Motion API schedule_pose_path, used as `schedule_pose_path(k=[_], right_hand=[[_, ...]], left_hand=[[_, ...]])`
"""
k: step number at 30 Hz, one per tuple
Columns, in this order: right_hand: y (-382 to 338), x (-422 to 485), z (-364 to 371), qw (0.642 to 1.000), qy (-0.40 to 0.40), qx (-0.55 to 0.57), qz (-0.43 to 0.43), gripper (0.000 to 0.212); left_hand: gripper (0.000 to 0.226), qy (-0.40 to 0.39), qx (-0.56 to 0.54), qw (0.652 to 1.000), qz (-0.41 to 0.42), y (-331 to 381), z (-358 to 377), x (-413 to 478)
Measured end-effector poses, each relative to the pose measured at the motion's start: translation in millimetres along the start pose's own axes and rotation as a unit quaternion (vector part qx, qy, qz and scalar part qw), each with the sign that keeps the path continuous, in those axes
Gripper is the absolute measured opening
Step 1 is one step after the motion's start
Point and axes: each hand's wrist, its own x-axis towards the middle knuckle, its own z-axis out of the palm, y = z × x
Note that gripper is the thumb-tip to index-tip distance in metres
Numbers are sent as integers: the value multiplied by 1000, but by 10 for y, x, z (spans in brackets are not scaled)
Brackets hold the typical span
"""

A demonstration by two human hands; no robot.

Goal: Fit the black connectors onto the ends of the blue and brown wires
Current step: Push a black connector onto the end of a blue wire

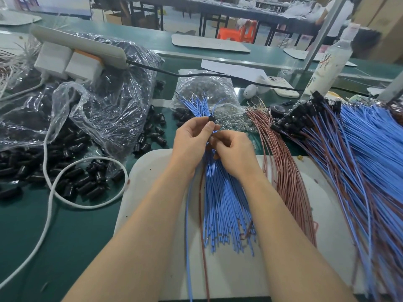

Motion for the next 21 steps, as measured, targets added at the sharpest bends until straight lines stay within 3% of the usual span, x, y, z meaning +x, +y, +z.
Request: schedule_pose_path(k=[7, 18, 21], right_hand=[[-11, -2, 7, 1000, -10, 11, 11, 14], [-73, -46, 62, 998, -25, -53, -11, 12], [-111, -69, 27, 999, -20, -47, -14, 22]], left_hand=[[11, 0, -9, 1000, -5, 17, 17, -23], [7, 64, -29, 998, 5, 57, 4, -11], [6, 72, -34, 997, 18, 64, -20, 3]])
